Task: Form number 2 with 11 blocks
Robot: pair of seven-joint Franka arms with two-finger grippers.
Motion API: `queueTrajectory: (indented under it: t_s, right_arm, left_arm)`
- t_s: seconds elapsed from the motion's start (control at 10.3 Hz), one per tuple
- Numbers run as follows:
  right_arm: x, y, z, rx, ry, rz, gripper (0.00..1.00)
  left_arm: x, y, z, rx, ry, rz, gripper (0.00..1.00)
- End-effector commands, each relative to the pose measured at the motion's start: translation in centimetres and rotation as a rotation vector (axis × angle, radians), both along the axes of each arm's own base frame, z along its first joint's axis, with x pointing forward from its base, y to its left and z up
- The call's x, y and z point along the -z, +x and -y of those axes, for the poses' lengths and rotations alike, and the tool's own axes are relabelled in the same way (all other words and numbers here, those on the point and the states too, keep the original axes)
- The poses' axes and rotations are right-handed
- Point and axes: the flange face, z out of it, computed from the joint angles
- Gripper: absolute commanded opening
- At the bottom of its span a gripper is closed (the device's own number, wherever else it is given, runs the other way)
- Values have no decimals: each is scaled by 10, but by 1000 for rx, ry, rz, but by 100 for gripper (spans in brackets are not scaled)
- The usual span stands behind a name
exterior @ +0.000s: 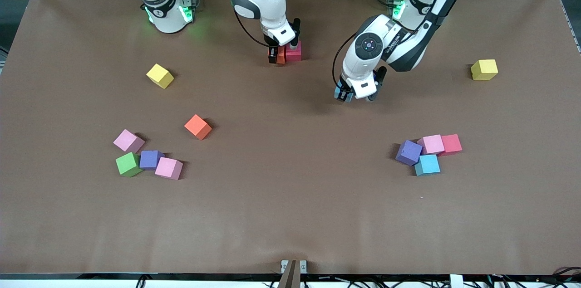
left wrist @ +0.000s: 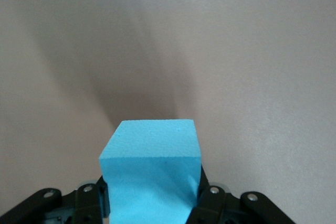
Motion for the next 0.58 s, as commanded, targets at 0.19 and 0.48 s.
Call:
queueTrajectory:
  t_s: [0.19,0.48]
  right_arm:
    - [-6,-9,-10,18,9,9,100]
    - [-38,-8,-9,29,-19,-9,100]
  left_arm:
    - [-6,-37,15,-160,-10,-66,42]
    - [-3,-64,28,-193,1,-97,42]
